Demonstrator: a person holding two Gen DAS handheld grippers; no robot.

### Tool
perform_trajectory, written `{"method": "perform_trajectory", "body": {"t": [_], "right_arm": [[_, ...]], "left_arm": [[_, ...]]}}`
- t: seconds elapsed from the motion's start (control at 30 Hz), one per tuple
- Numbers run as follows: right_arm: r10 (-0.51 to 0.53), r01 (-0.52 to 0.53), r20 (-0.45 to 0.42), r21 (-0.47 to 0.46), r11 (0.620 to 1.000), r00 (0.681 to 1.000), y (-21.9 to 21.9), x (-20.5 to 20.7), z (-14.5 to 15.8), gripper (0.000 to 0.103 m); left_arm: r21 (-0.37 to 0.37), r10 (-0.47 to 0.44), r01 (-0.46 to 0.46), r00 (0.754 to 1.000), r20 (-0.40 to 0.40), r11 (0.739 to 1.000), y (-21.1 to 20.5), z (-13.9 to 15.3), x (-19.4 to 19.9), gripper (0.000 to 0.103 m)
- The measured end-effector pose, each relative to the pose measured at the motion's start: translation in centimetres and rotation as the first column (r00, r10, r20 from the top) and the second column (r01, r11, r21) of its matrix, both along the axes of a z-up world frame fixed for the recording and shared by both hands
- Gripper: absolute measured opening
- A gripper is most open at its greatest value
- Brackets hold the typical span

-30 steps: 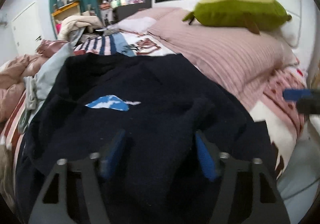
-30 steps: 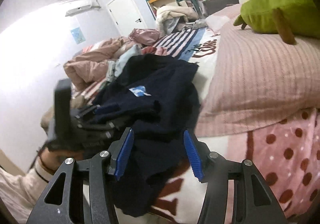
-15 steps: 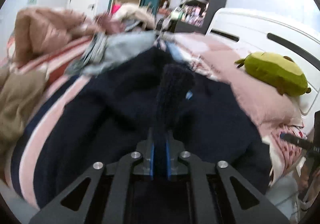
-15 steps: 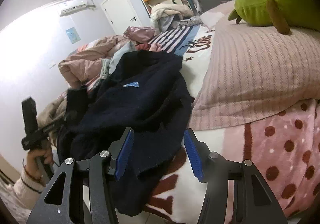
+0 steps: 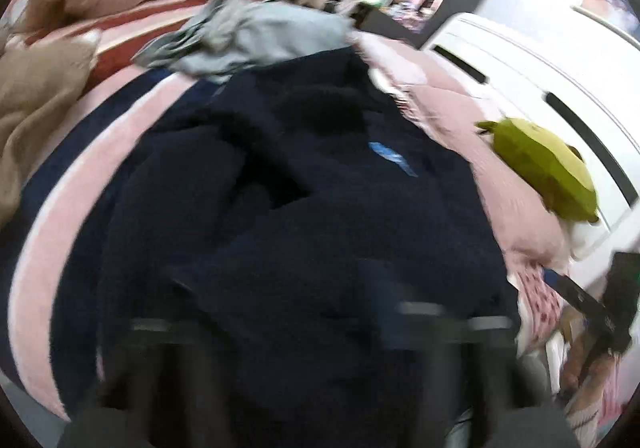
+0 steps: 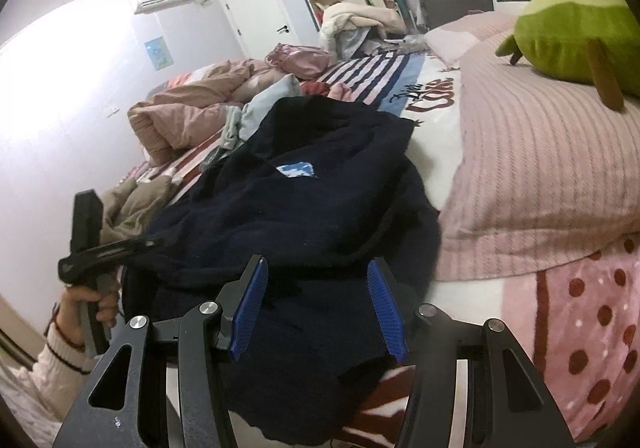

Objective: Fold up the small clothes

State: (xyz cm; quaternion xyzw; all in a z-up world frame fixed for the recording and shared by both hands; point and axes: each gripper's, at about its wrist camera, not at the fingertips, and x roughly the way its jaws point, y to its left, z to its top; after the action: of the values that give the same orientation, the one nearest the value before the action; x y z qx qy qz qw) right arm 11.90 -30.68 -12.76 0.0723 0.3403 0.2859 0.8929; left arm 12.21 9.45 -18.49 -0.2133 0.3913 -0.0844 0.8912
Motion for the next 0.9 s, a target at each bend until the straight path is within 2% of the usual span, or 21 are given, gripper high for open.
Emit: {"method": "perform_trajectory", "body": {"t": [0.1, 0.17, 0.23, 0.3, 0.37, 0.4, 0.43, 0.47, 0.5, 0.53, 0.63, 0.7, 0.77, 0.83, 0.9], "right_arm": [[-0.002, 0.002, 0.0, -0.012, 1.0, 1.0, 0.3, -0.3, 0.1, 0.048], [-0.007, 0.007, -0.006, -0.019, 1.0, 1.0, 0.2, -0.4, 0.0, 0.048], [-0.016, 0.016, -0.022, -0.019, 1.0, 1.0, -0.2, -0.5, -0.3, 0.048], [-0.021, 0.021, -0.056, -0.003, 1.0, 0.998, -0.6, -0.6, -0.8, 0.048], [-0.018, 0.018, -0.106, 0.007, 1.0, 0.994, -0.9, -0.7, -1.6, 0.048], [-0.014, 0.015, -0.132, 0.007, 1.0, 0.991, -1.1, -0.8, -2.0, 0.048], [-0.008, 0.009, -0.16, 0.008, 1.0, 0.987, -1.3, -0.9, -2.5, 0.051], [0.001, 0.001, -0.191, 0.008, 1.0, 0.982, -1.5, -1.1, -2.9, 0.058], [0.011, -0.009, -0.22, 0.009, 1.0, 0.975, -1.7, -1.3, -3.2, 0.061], [0.033, -0.028, -0.258, 0.021, 0.999, 0.966, -2.0, -1.5, -3.7, 0.065], [0.071, -0.054, -0.335, 0.06, 0.997, 0.939, -2.4, -1.8, -5.0, 0.067], [0.087, -0.062, -0.377, 0.078, 0.995, 0.922, -2.4, -1.7, -6.0, 0.067], [0.097, -0.066, -0.396, 0.091, 0.994, 0.913, -2.1, -1.3, -6.9, 0.069], [0.131, -0.086, -0.395, 0.131, 0.988, 0.909, -1.5, -0.7, -7.5, 0.069], [0.164, -0.104, -0.392, 0.171, 0.98, 0.905, -1.0, -0.1, -7.9, 0.07]], "left_arm": [[0.009, 0.034, -0.035, 0.997, 0.072, 0.999, 1.1, 0.7, -1.3, 0.003], [0.068, 0.065, -0.072, 0.992, 0.105, 0.995, 1.7, 1.3, -2.6, 0.003], [0.124, 0.07, -0.082, 0.993, 0.094, 0.989, 2.0, 1.3, -3.2, 0.004], [0.098, 0.041, -0.045, 0.998, 0.044, 0.994, 2.5, 0.4, -3.2, 0.008], [0.101, 0.039, -0.043, 0.998, 0.04, 0.994, 3.1, 0.2, -3.6, 0.023], [0.114, 0.039, -0.044, 0.998, 0.051, 0.992, 3.3, 0.5, -4.0, 0.026], [0.139, 0.051, -0.06, 0.996, 0.07, 0.988, 4.0, 1.1, -4.6, 0.041], [0.157, 0.065, -0.077, 0.995, 0.082, 0.985, 4.5, 1.5, -4.9, 0.068], [0.174, 0.076, -0.092, 0.993, 0.095, 0.98, 5.0, 1.9, -5.2, 0.08], [0.182, 0.065, -0.083, 0.993, 0.101, 0.98, 5.7, 2.3, -5.8, 0.087], [0.143, -0.001, -0.007, 0.998, 0.056, 0.99, 7.0, 2.0, -6.1, 0.089], [0.096, -0.06, 0.061, 0.998, -0.011, 0.994, 7.6, 0.8, -5.7, 0.089], [0.041, -0.092, 0.094, 0.995, -0.047, 0.995, 7.8, -0.4, -5.2, 0.089], [-0.059, -0.136, 0.132, 0.989, -0.063, 0.989, 7.9, -1.7, -4.6, 0.089], [-0.089, -0.137, 0.132, 0.989, -0.053, 0.987, 7.6, -2.3, -4.2, 0.089]]}}
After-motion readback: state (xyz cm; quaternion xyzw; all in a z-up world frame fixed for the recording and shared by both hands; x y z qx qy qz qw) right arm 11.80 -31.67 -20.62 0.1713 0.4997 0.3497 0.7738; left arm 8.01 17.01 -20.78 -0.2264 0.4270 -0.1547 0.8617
